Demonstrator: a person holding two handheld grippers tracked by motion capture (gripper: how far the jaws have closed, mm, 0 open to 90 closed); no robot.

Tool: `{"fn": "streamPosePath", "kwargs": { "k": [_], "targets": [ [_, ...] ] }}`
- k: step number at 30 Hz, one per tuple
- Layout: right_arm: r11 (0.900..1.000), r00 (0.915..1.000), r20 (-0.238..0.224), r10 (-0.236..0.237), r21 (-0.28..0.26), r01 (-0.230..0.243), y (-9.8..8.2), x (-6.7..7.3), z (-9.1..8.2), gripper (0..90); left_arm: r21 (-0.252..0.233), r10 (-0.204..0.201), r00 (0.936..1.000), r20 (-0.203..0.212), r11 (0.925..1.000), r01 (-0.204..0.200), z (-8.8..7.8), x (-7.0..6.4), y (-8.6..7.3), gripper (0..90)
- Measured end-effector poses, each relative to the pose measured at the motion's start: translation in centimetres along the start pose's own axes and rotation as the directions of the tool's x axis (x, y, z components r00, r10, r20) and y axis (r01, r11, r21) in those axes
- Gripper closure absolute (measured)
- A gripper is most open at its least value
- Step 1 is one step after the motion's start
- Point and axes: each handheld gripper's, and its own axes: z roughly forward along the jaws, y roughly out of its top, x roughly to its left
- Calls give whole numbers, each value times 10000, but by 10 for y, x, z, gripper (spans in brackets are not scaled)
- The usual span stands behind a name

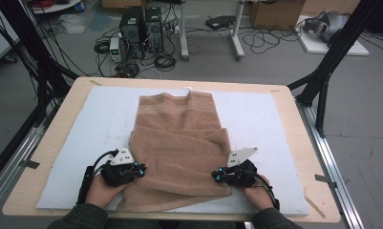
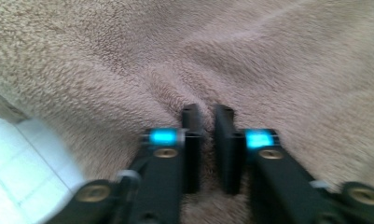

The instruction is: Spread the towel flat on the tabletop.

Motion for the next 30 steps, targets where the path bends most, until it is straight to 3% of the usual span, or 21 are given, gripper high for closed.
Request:
{"fn": "streamPosePath", "kwargs": {
  "k": [7, 8, 10, 12, 14, 17, 18, 20, 22, 25, 30],
  "targets": [
    [9996, 9973, -694, -257, 92, 264, -3, 27, -3, 891, -133, 379, 9991, 203, 9992, -376, -29, -24, -16, 855],
    [9990, 9975, -593, -380, 199, 393, -4, 32, -5, 884, -184, 397, 9990, 226, 9991, -393, -33, -27, -18, 853],
    [9992, 9990, -213, -395, -43, 394, -4, 35, -11, 770, -387, 484, 9987, 170, 9981, -477, -40, -31, -18, 819],
    [9991, 9987, 298, -405, -136, 409, -4, 32, -16, 716, -420, 480, 9986, -214, 9979, -489, -44, -28, -15, 716],
    [9996, 9960, 851, -275, 44, 272, -2, 26, -17, 649, -416, 395, 9979, -514, 9983, -417, -41, -23, -13, 623],
    [9984, 9960, 888, -79, 561, 29, -1, 14, -6, 591, -179, 44, 9993, -365, 9998, -51, -26, -12, -13, 559],
    [9982, 9972, 742, -15, 599, -30, -2, 12, -2, 606, 7, 22, 9997, -250, 10000, -22, -19, -10, -15, 576],
    [9990, 9973, 664, 317, 308, -338, -5, 8, -3, 689, -254, -30, 10000, 3, 9997, 30, -15, -9, -19, 646],
    [9992, 9984, 422, 380, 131, -386, -8, 7, -4, 829, -324, -30, 9999, 163, 9995, 35, -16, -10, -20, 789],
    [9996, 9994, 224, 256, 118, -259, -8, 10, -3, 854, -247, 249, 9997, -31, 9994, -250, -19, -16, -19, 852],
    [10000, 9999, -153, -55, 58, 56, -6, 28, -6, 856, -472, 396, 9989, 237, 9981, -384, -38, -32, -26, 859]
  ]
}}
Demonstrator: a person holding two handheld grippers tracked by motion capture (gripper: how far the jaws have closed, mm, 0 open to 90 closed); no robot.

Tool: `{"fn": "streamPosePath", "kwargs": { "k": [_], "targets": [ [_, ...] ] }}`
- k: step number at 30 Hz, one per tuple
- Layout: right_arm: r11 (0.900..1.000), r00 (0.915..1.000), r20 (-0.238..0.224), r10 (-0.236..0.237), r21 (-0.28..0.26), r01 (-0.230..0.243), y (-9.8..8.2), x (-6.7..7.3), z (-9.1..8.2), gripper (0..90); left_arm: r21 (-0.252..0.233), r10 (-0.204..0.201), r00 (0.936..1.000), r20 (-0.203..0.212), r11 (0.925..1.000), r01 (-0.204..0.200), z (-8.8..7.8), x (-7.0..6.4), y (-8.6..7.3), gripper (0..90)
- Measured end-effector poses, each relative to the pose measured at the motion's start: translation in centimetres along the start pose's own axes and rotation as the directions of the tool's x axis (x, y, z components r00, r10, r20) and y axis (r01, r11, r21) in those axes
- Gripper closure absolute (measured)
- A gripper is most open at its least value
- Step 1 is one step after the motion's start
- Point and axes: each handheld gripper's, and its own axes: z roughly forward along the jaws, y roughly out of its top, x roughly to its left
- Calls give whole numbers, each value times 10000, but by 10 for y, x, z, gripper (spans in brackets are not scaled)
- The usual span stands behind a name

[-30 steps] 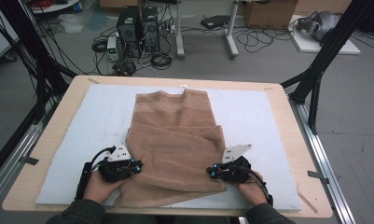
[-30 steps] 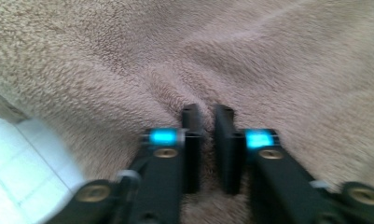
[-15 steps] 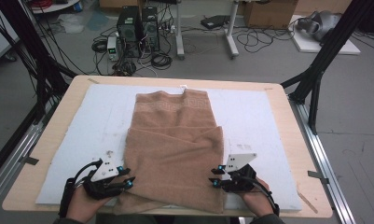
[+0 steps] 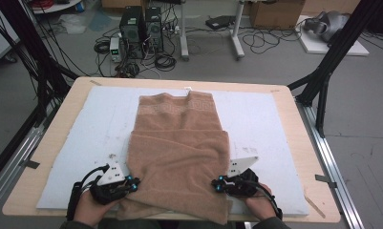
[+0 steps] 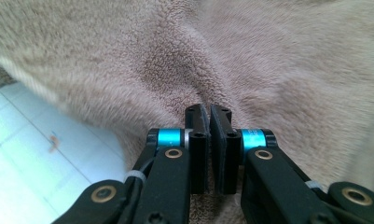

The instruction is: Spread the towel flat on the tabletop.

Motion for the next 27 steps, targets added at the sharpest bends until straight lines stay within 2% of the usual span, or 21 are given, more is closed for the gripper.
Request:
{"fn": "streamPosePath", "kwargs": {
  "k": [3, 6, 7, 8, 9, 13, 16, 19, 20, 21, 22, 24, 25, 27],
  "targets": [
    [9999, 9996, -244, -142, -45, 141, -1, 14, -6, 856, -18, 124, 9998, 176, 9999, -123, -17, -14, -7, 859],
    [9973, 9969, -704, -340, -667, 293, 2, 26, -16, 849, -125, 109, 9991, 414, 9999, -104, -35, -26, -11, 854],
    [9955, 9968, -696, -386, -887, 324, 4, 29, -19, 834, -177, 146, 9992, 376, 9997, -139, -39, -27, -11, 841],
    [9944, 9979, -475, -451, -972, 403, 7, 29, -22, 807, -196, 136, 9996, 260, 9997, -131, -41, -26, -10, 810],
    [9952, 9985, -239, -498, -853, 476, 10, 27, -23, 779, -241, 103, 9998, 173, 9997, -98, -42, -23, -7, 757],
    [9973, 9960, 806, -384, -590, 432, 21, 6, -18, 629, -449, 28, 9995, -327, 9990, -43, -28, -2, 5, 675],
    [9991, 9916, 1234, -396, -106, 412, 26, -17, -7, 618, -441, -269, 9983, -523, 9987, 246, -6, 20, 13, 624],
    [9997, 9897, 1428, -65, 263, 28, 27, -38, 5, 612, -270, -729, 9947, -722, 9971, 711, 18, 39, 16, 582],
    [9986, 9906, 1366, 64, 509, -135, 25, -43, 9, 619, -86, -980, 9932, -623, 9952, 976, 25, 44, 16, 582],
    [9973, 9931, 1161, 179, 683, -260, 23, -46, 14, 640, 302, -1032, 9932, -541, 9940, 1049, 31, 47, 15, 586],
    [9983, 9941, 1066, 182, 533, -240, 20, -47, 16, 685, 194, -867, 9944, -603, 9959, 880, 33, 46, 14, 611],
    [9991, 9960, 824, 339, 234, -359, 15, -46, 14, 816, 123, -854, 9952, -469, 9962, 861, 32, 43, 13, 787],
    [9997, 9972, 725, 171, 169, -183, 14, -44, 14, 843, 128, -780, 9956, -521, 9968, 788, 31, 40, 12, 840],
    [9999, 9980, 619, 95, 130, -103, 13, -41, 14, 852, 174, -731, 9963, -453, 9971, 740, 28, 36, 11, 854]
  ]
}}
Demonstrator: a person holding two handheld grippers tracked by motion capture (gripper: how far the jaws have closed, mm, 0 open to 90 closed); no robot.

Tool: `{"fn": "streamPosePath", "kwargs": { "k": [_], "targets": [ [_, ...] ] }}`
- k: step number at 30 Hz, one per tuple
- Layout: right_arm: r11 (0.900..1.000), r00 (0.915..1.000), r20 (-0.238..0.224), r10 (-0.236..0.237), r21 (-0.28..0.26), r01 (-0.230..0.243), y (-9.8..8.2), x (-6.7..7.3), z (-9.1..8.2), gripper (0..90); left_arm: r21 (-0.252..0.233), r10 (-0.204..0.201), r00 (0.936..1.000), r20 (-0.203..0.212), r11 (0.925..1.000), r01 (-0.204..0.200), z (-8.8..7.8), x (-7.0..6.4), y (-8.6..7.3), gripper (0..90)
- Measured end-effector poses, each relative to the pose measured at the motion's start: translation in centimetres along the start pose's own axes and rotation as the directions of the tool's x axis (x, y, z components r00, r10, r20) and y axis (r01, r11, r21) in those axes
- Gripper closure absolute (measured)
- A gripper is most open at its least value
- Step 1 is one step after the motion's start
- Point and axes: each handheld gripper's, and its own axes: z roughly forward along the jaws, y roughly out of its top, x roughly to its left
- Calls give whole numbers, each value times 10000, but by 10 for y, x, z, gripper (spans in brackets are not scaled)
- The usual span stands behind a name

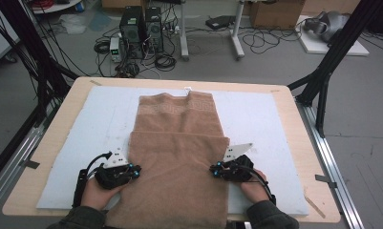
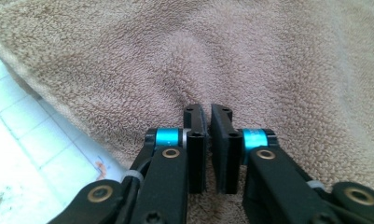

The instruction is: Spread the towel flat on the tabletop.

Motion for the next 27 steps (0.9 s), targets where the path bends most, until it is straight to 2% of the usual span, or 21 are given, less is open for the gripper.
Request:
{"fn": "streamPosePath", "kwargs": {
  "k": [4, 5, 7, 8, 9, 11, 12, 13, 15, 17, 19, 21, 22, 24, 25, 27],
  "targets": [
    [9999, 9992, -396, -101, -2, 101, -2, 11, -4, 854, -117, 189, 9998, 81, 9998, -188, -16, -14, -11, 857],
    [9998, 9987, -458, -217, -3, 217, -3, 16, -6, 854, -132, 228, 9996, 172, 9997, -225, -23, -19, -14, 857],
    [9997, 9959, -861, -262, -42, 259, -5, 30, -11, 854, -239, 387, 9987, 339, 9990, -379, -37, -31, -20, 855],
    [9989, 9932, -1065, -469, -52, 466, -5, 38, -14, 848, -333, 468, 9981, 398, 9984, -455, -45, -37, -22, 851],
    [9978, 9916, -1117, -658, -203, 639, -4, 46, -18, 831, -385, 545, 9978, 387, 9979, -530, -51, -41, -23, 838],
    [9955, 9923, -1021, -697, -709, 626, -1, 53, -29, 772, -436, 623, 9975, 342, 9972, -608, -57, -43, -21, 783],
    [9938, 9947, -747, -708, -905, 640, 1, 52, -34, 744, -460, 649, 9976, 233, 9969, -638, -58, -42, -19, 756],
    [9946, 9970, -447, -633, -850, 593, 3, 49, -37, 729, -417, 692, 9976, 35, 9967, -690, -55, -39, -15, 718],
    [9967, 9988, 39, -485, -650, 487, 6, 37, -37, 657, -385, 635, 9980, -19, 9972, -635, -46, -30, -9, 663],
    [9987, 9997, 82, -235, -445, 238, 5, 26, -30, 628, -318, 400, 9991, -162, 9987, -405, -33, -21, -5, 610],
    [9997, 9999, 125, -49, -256, 52, 3, 18, -20, 616, -185, 130, 9999, -49, 9997, -131, -19, -13, -6, 598],
    [10000, 10000, 31, 18, 31, -18, 0, 14, -10, 639, 46, 27, 9999, 113, 10000, -27, -7, -10, -9, 643],
    [9997, 10000, -20, 13, 264, -13, -2, 13, -4, 663, -166, 42, 10000, 62, 9999, -41, -8, -11, -10, 677],
    [9995, 9996, -127, 234, -210, -237, -8, 12, -4, 776, -213, 6, 9997, 246, 9998, -1, -10, -14, -12, 834],
    [9997, 9996, -228, 149, -206, -153, -9, 13, -5, 838, -203, 169, 9997, 147, 9997, -166, -11, -17, -13, 848],
    [9999, 9997, -239, -55, -110, 52, -8, 16, -6, 853, -176, 151, 9996, 227, 9997, -147, -17, -21, -17, 858]
  ]
}}
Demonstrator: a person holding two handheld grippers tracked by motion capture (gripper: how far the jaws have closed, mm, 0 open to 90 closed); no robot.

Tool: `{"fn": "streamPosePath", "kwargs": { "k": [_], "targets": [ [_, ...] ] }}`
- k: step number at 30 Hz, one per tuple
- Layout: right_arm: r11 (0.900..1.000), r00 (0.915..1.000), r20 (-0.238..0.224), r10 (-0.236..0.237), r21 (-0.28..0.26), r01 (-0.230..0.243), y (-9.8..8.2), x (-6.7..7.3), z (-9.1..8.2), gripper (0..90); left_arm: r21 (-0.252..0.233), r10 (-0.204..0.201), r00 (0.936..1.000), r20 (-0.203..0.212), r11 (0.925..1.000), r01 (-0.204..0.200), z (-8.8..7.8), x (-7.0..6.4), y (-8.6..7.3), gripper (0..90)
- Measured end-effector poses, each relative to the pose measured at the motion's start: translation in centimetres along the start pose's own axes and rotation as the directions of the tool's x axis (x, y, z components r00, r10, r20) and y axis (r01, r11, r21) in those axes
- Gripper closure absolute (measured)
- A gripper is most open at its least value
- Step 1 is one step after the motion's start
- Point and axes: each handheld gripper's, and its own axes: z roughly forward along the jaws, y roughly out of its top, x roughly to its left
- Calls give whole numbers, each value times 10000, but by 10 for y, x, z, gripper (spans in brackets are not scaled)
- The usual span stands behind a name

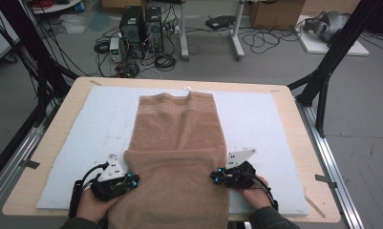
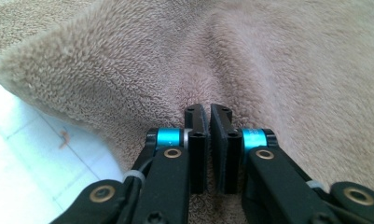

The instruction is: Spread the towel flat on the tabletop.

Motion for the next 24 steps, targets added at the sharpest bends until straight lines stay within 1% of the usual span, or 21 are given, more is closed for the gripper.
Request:
{"fn": "streamPosePath", "kwargs": {
  "k": [3, 4, 5, 6, 7, 8, 9, 10, 11, 12, 14, 15, 16, 17, 18, 19, 20, 21, 24],
  "targets": [
    [10000, 9993, -378, -19, 26, 20, -2, 7, -3, 855, 20, 56, 9999, 145, 10000, -56, -12, -11, -8, 860],
    [10000, 9983, -577, -48, 10, 48, -3, 11, -4, 855, 32, 95, 9997, 235, 9999, -96, -18, -15, -11, 860],
    [9999, 9977, -654, -159, 29, 161, -4, 16, -7, 849, 18, 197, 9996, 210, 9998, -198, -23, -19, -12, 855],
    [9998, 9978, -624, -215, -57, 212, -4, 21, -10, 822, -11, 206, 9996, 200, 9998, -205, -28, -21, -13, 837],
    [9996, 9983, -541, -203, -228, 190, -4, 23, -14, 794, -63, 179, 9995, 244, 9998, -178, -32, -21, -12, 794],
    [9990, 9988, -441, -207, -404, 189, -4, 23, -17, 770, -184, 123, 9998, 156, 9998, -120, -34, -20, -10, 749],
    [9989, 9995, -268, -163, -433, 151, -4, 22, -20, 743, -259, 88, 10000, 30, 9996, -87, -36, -17, -7, 714],
    [9993, 9998, -173, -119, -348, 113, -4, 19, -20, 719, -332, 22, 10000, -73, 9994, -24, -36, -14, -5, 692],
    [9996, 10000, -75, -63, -288, 60, -4, 17, -20, 691, -403, -37, 9998, -190, 9992, 29, -34, -10, -2, 686],
    [9996, 10000, -30, 34, -283, -35, -4, 15, -19, 683, -413, -24, 9995, -329, 9991, 10, -31, -6, 0, 681],
    [9993, 9998, -209, 65, -365, -73, -3, 14, -16, 677, -334, -137, 9991, -397, 9994, 124, -21, 2, 2, 671],
    [9996, 9997, -256, -25, -290, 18, -3, 15, -13, 679, -279, -255, 9985, -475, 9993, 242, -15, 5, 2, 671],
    [9999, 9996, -262, -108, -41, 107, -2, 16, -9, 684, -179, -343, 9983, -469, 9993, 335, -9, 8, 1, 673],
    [9996, 9991, -387, -199, 208, 207, -3, 17, -6, 705, 3, -432, 9983, -402, 9991, 433, -5, 10, 0, 675],
    [9997, 9991, -372, -219, 137, 225, -4, 17, -4, 753, 84, -419, 9984, -379, 9991, 423, -1, 10, -2, 680],
    [9996, 9990, -362, -250, 118, 254, -5, 17, -5, 804, -29, -446, 9984, -355, 9990, 445, -2, 10, -3, 682],
    [9996, 9987, -464, -233, 121, 239, -6, 16, -7, 850, -52, -550, 9979, -337, 9985, 548, -3, 11, -4, 684],
    [9996, 9981, -579, -222, 151, 232, -7, 16, -8, 859, -77, -604, 9976, -352, 9982, 602, -4, 11, -5, 685],
    [9988, 9956, -874, -331, 319, 360, -9, 16, -12, 867, -3, -500, 9977, -462, 9987, 501, -10, 9, -8, 686]
  ]
}}
